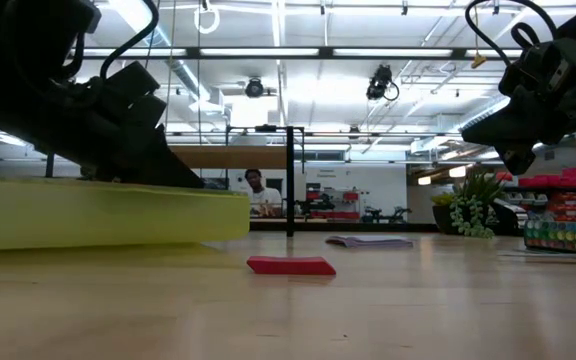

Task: Pack school essentials
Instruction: Put the green scissors into the yellow supply box

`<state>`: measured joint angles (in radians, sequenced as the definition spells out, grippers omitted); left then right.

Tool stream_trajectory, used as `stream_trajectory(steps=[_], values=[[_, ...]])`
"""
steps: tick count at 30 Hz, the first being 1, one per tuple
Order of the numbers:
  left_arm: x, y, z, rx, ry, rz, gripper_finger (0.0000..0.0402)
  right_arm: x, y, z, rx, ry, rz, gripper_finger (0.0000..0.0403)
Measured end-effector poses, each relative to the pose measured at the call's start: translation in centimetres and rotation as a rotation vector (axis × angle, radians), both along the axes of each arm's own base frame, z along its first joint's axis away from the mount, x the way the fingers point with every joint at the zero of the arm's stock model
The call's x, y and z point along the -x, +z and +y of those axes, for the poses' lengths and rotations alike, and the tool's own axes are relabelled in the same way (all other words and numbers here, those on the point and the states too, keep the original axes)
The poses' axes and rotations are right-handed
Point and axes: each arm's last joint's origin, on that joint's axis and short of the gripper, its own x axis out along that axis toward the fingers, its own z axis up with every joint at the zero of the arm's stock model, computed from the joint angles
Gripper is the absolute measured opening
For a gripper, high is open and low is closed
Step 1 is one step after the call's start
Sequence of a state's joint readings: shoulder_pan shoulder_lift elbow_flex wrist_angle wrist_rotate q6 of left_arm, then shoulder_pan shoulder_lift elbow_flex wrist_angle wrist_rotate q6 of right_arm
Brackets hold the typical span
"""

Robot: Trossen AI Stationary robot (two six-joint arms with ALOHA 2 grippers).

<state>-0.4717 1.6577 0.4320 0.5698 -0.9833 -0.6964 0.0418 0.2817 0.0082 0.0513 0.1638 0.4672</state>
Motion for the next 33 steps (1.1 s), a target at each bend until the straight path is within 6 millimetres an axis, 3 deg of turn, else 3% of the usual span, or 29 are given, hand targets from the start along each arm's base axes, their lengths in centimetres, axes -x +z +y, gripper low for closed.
stream_trajectory(steps=[33], values=[[-0.02,0.02,-0.01,0.007,0.003,-0.007,0.0085,0.00,0.00,0.00,0.000,0.000,0.000,0.0010]])
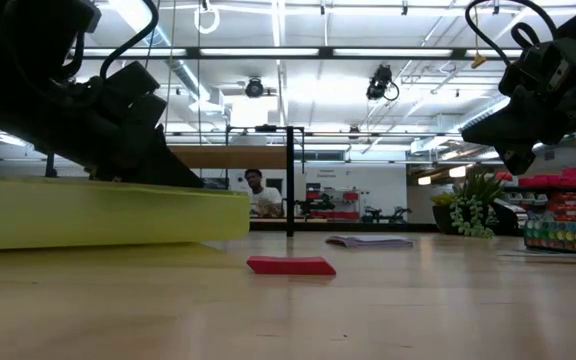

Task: Pack school essentials
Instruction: Put the green scissors into the yellow supply box

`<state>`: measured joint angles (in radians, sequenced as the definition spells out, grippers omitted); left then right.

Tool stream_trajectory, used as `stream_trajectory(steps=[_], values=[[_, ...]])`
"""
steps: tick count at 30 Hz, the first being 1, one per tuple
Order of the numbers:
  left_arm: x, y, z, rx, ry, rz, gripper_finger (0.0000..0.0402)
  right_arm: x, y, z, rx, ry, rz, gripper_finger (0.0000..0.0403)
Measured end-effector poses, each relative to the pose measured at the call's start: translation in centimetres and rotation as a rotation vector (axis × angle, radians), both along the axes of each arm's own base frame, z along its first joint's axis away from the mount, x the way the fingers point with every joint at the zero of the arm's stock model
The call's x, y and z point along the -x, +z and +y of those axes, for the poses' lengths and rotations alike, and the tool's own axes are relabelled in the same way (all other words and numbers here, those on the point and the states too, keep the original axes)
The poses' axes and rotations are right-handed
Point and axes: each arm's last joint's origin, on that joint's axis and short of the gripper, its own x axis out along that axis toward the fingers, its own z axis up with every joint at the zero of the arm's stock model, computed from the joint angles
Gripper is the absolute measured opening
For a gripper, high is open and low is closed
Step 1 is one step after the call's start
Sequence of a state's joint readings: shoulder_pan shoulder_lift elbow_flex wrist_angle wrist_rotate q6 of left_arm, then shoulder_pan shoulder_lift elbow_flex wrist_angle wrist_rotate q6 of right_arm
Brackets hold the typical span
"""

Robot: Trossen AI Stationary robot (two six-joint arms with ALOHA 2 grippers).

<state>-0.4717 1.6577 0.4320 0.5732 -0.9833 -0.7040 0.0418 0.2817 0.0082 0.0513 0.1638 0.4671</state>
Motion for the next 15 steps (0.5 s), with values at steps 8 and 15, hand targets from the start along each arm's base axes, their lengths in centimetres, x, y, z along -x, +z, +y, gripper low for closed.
stream_trajectory(steps=[8,15], values=[[0.00,0.00,0.00,0.000,0.000,0.000,0.0085,0.00,0.00,0.00,0.000,0.000,0.000,0.0010],[-0.01,0.01,0.00,0.000,0.000,0.000,0.0078,0.00,0.00,0.00,0.000,0.000,0.000,0.0010]])
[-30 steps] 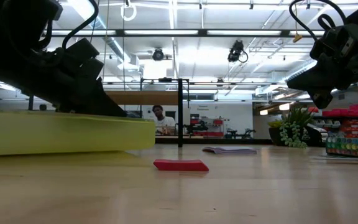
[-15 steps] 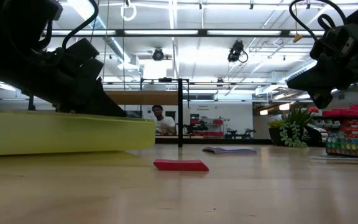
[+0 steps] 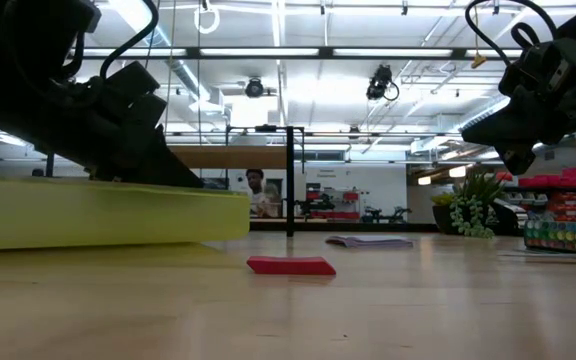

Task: Pack school essentials
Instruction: Put the green scissors into the yellow supply box

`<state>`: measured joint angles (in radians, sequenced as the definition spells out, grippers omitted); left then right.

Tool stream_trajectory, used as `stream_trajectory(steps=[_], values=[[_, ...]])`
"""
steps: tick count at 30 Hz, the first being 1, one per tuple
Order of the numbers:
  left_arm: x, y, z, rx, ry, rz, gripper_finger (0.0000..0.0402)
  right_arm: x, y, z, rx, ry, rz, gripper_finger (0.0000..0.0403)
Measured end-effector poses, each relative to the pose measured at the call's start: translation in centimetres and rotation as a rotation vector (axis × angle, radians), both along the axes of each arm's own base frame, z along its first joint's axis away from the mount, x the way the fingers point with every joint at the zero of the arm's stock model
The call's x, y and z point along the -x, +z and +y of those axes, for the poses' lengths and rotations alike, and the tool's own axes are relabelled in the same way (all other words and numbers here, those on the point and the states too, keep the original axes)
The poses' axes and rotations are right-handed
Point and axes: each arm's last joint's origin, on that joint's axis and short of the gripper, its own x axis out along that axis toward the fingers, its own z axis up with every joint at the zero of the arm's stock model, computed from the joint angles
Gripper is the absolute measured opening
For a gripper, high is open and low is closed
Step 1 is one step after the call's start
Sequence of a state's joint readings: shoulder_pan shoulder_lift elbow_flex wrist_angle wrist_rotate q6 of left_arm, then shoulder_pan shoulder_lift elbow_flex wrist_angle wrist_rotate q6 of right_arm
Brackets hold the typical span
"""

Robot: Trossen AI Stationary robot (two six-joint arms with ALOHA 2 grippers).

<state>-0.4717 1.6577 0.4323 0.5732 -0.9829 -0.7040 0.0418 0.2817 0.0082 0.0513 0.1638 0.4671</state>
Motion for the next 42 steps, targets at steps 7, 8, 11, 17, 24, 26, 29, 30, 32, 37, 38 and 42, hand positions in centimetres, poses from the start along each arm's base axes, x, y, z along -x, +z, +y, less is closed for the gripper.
stream_trajectory(steps=[7,8,11,17,24,26,29,30,32,37,38,42], values=[[0.0,0.0,0.0,0.000,0.000,0.000,0.0082,0.0,0.0,0.0,0.000,0.000,0.000,0.0010],[0.0,0.0,0.0,0.000,0.000,0.000,0.0081,0.0,0.0,0.0,0.000,0.000,0.000,0.0010],[0.0,0.0,0.0,0.000,0.000,0.000,0.0081,0.0,0.0,0.0,0.000,0.000,0.000,0.0010],[0.0,0.1,0.0,0.004,0.000,-0.008,0.0097,0.0,0.0,0.0,0.000,0.000,0.000,0.0010],[-1.2,1.2,-0.4,-0.015,-0.076,-0.031,0.0140,0.0,0.0,0.0,0.000,0.000,0.000,0.0010],[-2.3,2.0,-0.5,-0.016,-0.146,-0.011,0.0153,0.0,0.0,0.0,0.000,0.000,0.000,0.0010],[-3.9,3.1,-0.6,-0.032,-0.204,0.015,0.0165,0.0,0.0,0.0,0.000,0.000,0.000,0.0010],[-4.4,3.5,-0.5,-0.042,-0.211,0.020,0.0167,0.0,0.0,0.0,0.000,0.000,0.000,0.0010],[-5.3,4.2,-0.4,-0.057,-0.227,0.023,0.0168,0.0,0.0,0.0,0.000,0.000,0.000,0.0010],[-6.9,5.6,0.3,-0.076,-0.292,0.028,0.0162,0.0,0.0,0.0,0.000,0.000,0.000,0.0010],[-7.1,5.7,0.5,-0.077,-0.300,0.027,0.0159,0.0,0.0,0.0,0.000,0.000,0.000,0.0010],[-7.7,5.8,0.9,-0.070,-0.302,0.024,0.0150,0.0,0.0,0.0,0.000,0.000,0.000,0.0010]])
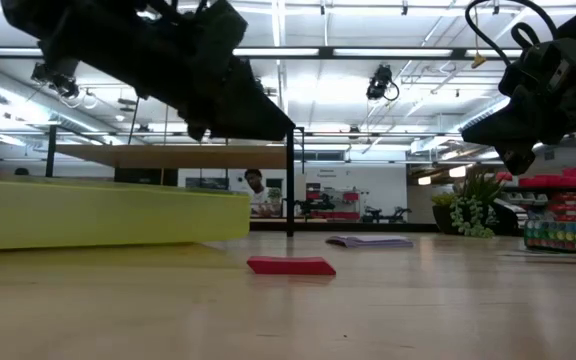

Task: Pack school essentials
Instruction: Put the green scissors into the yellow supply box

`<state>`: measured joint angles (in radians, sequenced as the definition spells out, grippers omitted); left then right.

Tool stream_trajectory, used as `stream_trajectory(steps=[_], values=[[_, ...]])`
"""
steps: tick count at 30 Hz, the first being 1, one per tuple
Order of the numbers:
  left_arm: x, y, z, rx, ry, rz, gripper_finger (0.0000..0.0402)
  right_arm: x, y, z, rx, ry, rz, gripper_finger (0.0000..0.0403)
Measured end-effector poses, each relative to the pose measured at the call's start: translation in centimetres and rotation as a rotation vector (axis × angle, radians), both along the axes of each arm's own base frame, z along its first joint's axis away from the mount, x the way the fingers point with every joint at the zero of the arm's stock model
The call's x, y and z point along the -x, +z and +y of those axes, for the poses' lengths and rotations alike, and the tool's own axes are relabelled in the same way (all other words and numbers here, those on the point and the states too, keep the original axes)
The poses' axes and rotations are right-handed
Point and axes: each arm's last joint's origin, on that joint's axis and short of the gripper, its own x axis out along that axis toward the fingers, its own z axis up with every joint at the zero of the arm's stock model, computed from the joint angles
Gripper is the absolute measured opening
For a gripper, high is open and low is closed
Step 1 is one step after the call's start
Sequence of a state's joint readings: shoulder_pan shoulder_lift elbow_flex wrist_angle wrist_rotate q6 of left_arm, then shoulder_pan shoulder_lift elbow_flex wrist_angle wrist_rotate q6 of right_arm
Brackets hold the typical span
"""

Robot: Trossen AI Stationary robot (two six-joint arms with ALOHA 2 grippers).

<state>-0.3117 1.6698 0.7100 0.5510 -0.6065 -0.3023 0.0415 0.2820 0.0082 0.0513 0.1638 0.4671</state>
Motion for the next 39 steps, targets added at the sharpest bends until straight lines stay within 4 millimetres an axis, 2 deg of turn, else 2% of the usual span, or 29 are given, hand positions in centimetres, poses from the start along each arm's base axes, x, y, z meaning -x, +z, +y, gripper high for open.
stream_trajectory(steps=[7,13,19,24,27,39], values=[[-2.2,-1.1,-0.8,0.009,-0.038,0.029,0.0144,0.0,0.0,0.0,0.000,0.000,0.000,0.0010],[-5.1,-1.4,-1.8,0.019,-0.056,0.016,0.0144,0.0,0.0,0.0,0.000,0.000,0.000,0.0010],[-7.9,-0.8,-2.9,0.033,-0.130,-0.010,0.0138,0.0,0.0,0.0,0.000,0.000,0.000,0.0010],[-9.5,0.1,-3.4,0.022,-0.140,-0.038,0.0143,0.0,0.0,0.0,0.000,0.000,0.000,0.0010],[-10.3,-0.1,-3.8,0.028,-0.160,-0.042,0.0149,0.0,0.0,0.0,0.000,0.001,0.000,0.0010],[-15.1,-4.2,-4.2,0.045,-0.297,0.009,0.0134,0.0,0.0,0.0,0.000,0.000,0.000,0.0010]])
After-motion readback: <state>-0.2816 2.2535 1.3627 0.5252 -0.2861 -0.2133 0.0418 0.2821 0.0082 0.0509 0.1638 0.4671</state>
